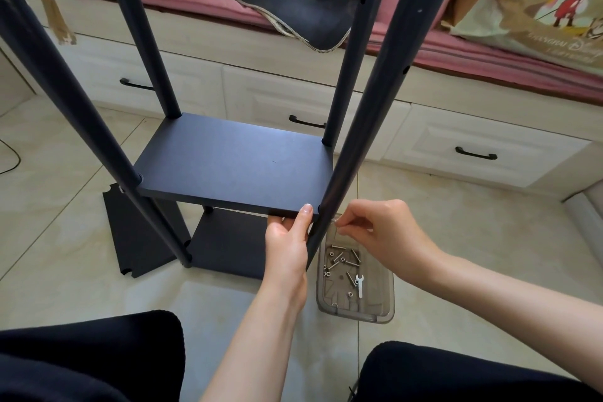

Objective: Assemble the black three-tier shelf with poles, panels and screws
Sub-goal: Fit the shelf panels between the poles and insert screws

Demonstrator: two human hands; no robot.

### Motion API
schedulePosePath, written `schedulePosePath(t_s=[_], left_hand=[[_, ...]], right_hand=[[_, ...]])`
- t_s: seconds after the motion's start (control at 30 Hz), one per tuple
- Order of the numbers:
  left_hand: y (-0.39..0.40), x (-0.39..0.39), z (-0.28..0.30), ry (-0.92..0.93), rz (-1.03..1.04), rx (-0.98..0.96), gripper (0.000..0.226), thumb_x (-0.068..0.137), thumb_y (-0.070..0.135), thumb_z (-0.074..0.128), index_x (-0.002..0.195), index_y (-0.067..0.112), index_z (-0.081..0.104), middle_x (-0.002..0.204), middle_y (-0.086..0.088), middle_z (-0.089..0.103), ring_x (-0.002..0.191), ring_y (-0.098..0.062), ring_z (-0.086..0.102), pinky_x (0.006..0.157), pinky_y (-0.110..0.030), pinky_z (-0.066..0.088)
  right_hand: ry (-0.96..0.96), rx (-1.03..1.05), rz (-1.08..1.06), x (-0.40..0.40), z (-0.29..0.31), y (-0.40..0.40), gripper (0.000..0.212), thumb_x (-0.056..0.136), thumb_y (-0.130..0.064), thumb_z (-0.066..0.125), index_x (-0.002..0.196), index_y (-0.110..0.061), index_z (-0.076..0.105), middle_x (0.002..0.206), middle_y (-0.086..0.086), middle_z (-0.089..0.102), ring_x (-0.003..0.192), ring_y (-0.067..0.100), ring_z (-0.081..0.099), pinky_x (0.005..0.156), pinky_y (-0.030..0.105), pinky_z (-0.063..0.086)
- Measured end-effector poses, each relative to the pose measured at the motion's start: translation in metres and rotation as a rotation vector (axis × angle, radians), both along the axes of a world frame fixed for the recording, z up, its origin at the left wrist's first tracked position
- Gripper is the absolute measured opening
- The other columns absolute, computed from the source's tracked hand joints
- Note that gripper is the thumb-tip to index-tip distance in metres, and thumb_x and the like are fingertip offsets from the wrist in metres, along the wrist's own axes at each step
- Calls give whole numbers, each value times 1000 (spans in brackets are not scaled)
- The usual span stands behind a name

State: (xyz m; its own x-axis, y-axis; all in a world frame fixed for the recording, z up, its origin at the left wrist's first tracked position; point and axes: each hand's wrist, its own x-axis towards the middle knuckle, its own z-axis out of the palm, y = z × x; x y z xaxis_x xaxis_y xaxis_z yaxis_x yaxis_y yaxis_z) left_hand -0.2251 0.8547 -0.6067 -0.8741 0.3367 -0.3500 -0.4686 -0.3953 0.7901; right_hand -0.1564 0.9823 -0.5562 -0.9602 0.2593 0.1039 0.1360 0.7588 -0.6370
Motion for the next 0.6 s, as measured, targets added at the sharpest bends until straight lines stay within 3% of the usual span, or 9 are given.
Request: schedulePosePath(t_s=[0.17, 0.4, 0.6], left_hand=[[1, 1, 1, -16, 4, -4, 27, 100, 13, 60, 126, 8, 57, 113, -13, 73, 107, -28, 70, 98, -39, 55], [2, 0, -3, -14, 1, -4, 26, 99, 13, 61, 125, 8, 57, 112, -14, 74, 108, -32, 70, 98, -42, 55], [4, -1, -7, -13, 20, -10, 26, 99, 14, 61, 124, 7, 55, 111, -15, 73, 108, -36, 69, 103, -53, 50]], right_hand=[[28, -19, -17, -1, -1, -6, 12, 83, -4, 76, 79, -14, 70, 69, -6, 70, 66, 9, 66, 65, 26, 53], [28, -49, -14, -1, -2, -4, 15, 84, -1, 74, 79, -14, 69, 75, -2, 73, 70, 13, 70, 71, 36, 55], [-17, -315, -107, -2, -4, -2, 35, 84, 3, 71, 68, -27, 64, 75, 2, 75, 76, 17, 75, 80, 47, 59]])
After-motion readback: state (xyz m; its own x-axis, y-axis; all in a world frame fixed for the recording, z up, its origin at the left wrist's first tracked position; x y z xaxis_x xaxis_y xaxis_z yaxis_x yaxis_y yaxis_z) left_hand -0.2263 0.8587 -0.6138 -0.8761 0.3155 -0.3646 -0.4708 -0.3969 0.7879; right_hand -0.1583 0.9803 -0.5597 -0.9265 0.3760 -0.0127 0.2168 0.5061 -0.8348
